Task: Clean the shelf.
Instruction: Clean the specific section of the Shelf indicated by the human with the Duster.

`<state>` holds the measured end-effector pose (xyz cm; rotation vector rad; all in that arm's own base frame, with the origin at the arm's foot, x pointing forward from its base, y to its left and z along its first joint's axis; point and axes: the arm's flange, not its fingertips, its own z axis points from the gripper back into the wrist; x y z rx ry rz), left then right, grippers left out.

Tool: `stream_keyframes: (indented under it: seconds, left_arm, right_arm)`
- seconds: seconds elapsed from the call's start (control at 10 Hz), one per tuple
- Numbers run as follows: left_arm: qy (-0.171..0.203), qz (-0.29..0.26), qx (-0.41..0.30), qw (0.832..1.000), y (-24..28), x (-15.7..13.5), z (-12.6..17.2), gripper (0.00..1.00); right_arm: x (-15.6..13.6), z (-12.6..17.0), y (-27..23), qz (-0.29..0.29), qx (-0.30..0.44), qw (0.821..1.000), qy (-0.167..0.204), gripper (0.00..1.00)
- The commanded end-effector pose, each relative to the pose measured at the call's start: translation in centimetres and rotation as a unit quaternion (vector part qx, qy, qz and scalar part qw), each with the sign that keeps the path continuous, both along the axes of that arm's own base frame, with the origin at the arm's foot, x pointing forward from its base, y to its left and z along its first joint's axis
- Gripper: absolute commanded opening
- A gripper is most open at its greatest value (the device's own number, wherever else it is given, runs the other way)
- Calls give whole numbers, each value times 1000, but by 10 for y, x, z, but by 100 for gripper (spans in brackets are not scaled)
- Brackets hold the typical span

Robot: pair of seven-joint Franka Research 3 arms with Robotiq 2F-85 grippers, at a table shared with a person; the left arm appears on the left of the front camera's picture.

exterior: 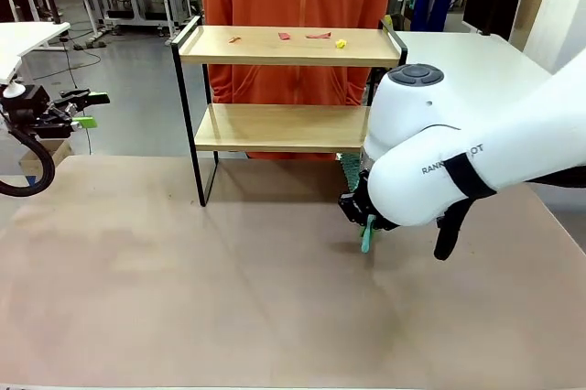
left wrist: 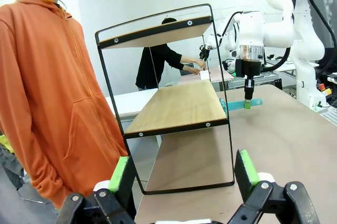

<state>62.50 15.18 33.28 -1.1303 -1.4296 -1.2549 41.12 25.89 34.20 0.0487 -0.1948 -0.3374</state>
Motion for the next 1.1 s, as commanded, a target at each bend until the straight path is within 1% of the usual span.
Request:
stream_keyframes:
  seconds: [0.0, 0.1, 0.5, 0.6, 0.7, 0.8, 0.9, 1.0]
  left_arm:
    - [-6, 0, 6, 1000, -1, -3, 2, 100]
    - [-6, 0, 6, 1000, -1, -3, 2, 100]
    - [-6, 0, 6, 1000, -1, -3, 2, 100]
    - [-6, 0, 6, 1000, -1, -3, 2, 100]
    - [-6, 0, 6, 1000, -1, -3, 2, 100]
    - [-6, 0, 6, 1000, -1, -3, 2, 100]
    - [-6, 0, 6, 1000, -1, -3, 2, 100]
    - [-6, 0, 6, 1000, -1, -3, 2, 100]
  right_arm:
    - [-18, 9, 0, -7, -18, 999, -47, 13]
    - [0, 0, 0, 0, 0, 1000, 0, 13]
    - [0, 0, 0, 0, 0, 1000, 0, 13]
    - [-5, -1, 1, 8, -5, 1000, -6, 13]
    - [-14, 4, -8, 14, -4, 999, -41, 13]
    - [-21, 12, -18, 25, -10, 997, -69, 13]
    - [-28, 22, -27, 46, -9, 995, -92, 13]
    - [-32, 29, -32, 56, -16, 993, -104, 13]
